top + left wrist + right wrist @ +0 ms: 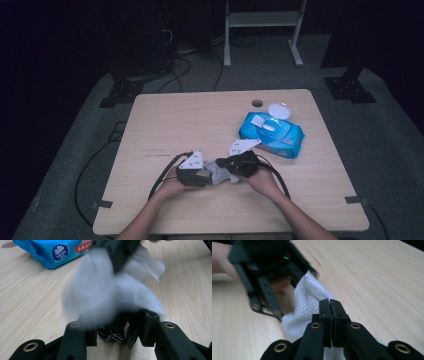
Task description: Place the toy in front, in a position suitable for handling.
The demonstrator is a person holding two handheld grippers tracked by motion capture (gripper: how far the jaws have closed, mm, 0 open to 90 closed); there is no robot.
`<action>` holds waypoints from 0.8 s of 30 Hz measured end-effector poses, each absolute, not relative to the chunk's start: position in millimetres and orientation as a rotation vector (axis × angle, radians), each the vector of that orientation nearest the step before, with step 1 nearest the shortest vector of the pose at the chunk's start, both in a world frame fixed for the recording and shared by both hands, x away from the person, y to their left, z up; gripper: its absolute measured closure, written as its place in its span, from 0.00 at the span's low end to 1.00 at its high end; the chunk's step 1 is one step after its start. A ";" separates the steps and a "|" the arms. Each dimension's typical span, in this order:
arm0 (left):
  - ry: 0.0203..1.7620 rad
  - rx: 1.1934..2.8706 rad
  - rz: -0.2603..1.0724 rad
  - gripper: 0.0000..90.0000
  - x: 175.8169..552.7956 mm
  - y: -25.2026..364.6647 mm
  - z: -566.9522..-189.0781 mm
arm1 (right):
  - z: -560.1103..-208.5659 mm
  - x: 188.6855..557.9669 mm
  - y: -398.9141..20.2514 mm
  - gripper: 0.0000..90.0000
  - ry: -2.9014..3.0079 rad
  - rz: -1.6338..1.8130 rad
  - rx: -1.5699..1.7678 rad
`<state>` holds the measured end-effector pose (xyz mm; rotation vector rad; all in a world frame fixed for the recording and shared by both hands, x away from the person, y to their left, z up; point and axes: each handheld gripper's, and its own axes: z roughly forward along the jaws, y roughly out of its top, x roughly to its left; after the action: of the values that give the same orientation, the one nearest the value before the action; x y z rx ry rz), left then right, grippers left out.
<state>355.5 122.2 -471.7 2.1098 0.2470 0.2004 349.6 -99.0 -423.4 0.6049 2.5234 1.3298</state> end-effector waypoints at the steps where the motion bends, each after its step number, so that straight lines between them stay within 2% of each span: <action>1: 0.253 2.110 0.196 0.65 355.8 122.6 -471.8 | -422.8 351.3 -105.0 0.98 2.508 1.297 0.619; 10: 0.256 2.105 0.203 0.65 356.7 122.5 -471.5 | -423.1 361.2 -172.9 0.98 2.433 1.264 0.810; 18: 0.265 2.112 0.236 0.64 359.7 124.0 -471.0 | -423.2 363.7 -166.6 0.97 2.443 1.257 0.808; 24: 0.291 2.123 0.294 0.61 360.8 128.8 -469.6 | -425.6 360.0 -160.4 0.98 2.450 1.285 0.788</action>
<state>360.8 128.8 -469.6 2.1228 0.2912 0.2945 360.0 -160.4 -425.6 0.7878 2.4500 1.2851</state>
